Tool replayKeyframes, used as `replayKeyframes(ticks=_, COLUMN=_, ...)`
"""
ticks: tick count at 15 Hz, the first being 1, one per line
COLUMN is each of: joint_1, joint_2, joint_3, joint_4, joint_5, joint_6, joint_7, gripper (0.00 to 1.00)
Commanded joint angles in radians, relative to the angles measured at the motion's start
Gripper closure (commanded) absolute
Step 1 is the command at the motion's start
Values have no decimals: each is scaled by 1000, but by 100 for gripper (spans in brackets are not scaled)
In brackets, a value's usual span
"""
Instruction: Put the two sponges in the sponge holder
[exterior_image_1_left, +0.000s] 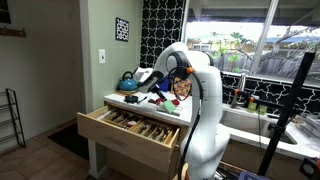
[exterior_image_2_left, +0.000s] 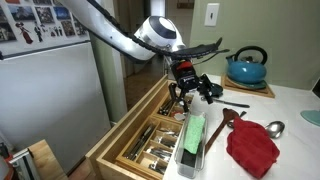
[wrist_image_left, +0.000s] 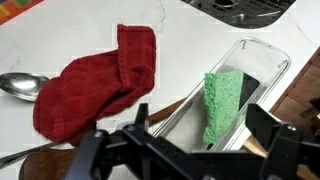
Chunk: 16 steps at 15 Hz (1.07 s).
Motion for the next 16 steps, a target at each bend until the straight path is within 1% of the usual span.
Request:
replayKeyframes(ticks=1, joint_1=-33, joint_2=-11, joint_3=-8, joint_4=39, joint_5=113, joint_6=6, joint_7=9, gripper=0)
replayKeyframes(ticks=7, joint_1=-103, joint_2=-59, joint_3=-50, joint_4=72, joint_5=422, joint_6=-7, joint_7=-51, gripper=0)
replayKeyframes(ticks=12, joint_1=-159, joint_2=-101, joint_3=-101, joint_4=44, joint_5=679, joint_6=10, joint_7=-104, gripper=0)
replayKeyframes(ticks=16, joint_1=-199, joint_2=-106, joint_3=-134, joint_4=14, joint_5=885, joint_6=81, joint_7=-164, gripper=0)
